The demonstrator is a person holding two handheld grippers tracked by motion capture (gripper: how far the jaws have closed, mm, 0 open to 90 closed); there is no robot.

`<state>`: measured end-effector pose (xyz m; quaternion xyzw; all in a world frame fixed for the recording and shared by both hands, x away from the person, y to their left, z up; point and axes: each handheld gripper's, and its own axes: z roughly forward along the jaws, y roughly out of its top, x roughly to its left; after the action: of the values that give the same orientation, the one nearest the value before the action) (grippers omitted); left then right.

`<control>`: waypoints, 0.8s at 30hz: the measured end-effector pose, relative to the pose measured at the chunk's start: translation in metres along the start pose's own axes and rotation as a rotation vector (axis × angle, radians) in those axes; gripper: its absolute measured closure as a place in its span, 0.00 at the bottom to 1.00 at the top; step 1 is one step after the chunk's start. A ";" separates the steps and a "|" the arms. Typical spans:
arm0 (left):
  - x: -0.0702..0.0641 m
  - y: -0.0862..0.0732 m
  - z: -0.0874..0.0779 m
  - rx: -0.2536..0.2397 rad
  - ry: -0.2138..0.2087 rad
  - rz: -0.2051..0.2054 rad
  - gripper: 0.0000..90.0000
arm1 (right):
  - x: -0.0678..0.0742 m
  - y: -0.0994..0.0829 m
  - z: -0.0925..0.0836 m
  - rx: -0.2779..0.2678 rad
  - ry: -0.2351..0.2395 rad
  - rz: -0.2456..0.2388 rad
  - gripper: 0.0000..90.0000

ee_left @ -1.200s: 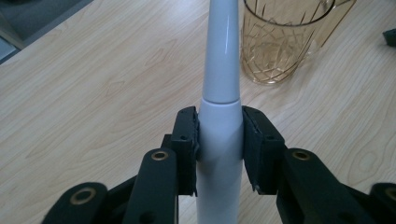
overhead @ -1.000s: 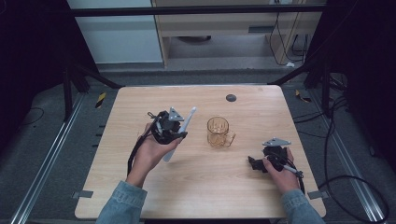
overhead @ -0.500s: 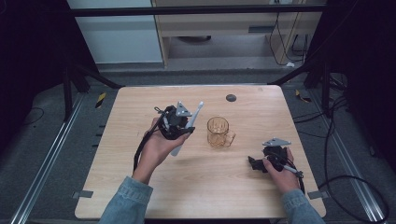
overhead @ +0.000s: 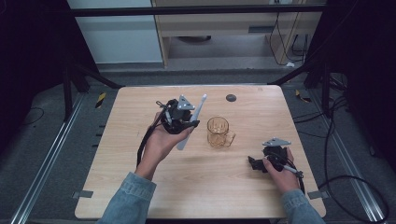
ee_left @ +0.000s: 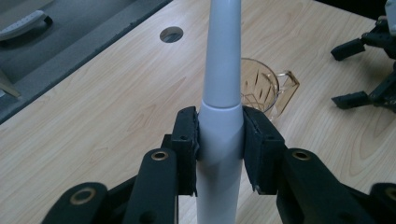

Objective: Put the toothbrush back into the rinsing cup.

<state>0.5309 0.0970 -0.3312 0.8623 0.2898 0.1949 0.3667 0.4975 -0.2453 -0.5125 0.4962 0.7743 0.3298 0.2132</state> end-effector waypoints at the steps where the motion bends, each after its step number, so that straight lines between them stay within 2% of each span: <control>1: 0.000 0.001 0.000 -0.009 -0.001 -0.006 0.75 | 0.000 0.000 0.000 0.000 0.000 0.000 0.00; 2: 0.000 0.001 0.000 -0.009 -0.001 -0.006 0.75 | 0.000 0.000 0.000 0.000 0.000 0.000 0.00; 4: 0.001 0.005 -0.001 -0.043 -0.001 -0.019 0.75 | 0.000 0.000 0.000 0.000 0.000 0.000 0.00; 8: 0.002 0.010 -0.002 -0.063 0.001 -0.019 0.75 | 0.000 0.000 0.000 0.000 0.000 0.000 0.00; 14: 0.005 0.020 -0.003 -0.118 0.019 -0.033 0.75 | 0.000 0.000 0.000 0.000 0.000 0.000 0.00; 24: 0.008 0.028 -0.004 -0.158 0.038 -0.042 0.75 | 0.000 0.000 0.000 0.000 0.000 0.000 0.00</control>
<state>0.5445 0.0886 -0.3070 0.8207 0.2983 0.2256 0.4319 0.4975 -0.2453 -0.5125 0.4963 0.7743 0.3298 0.2132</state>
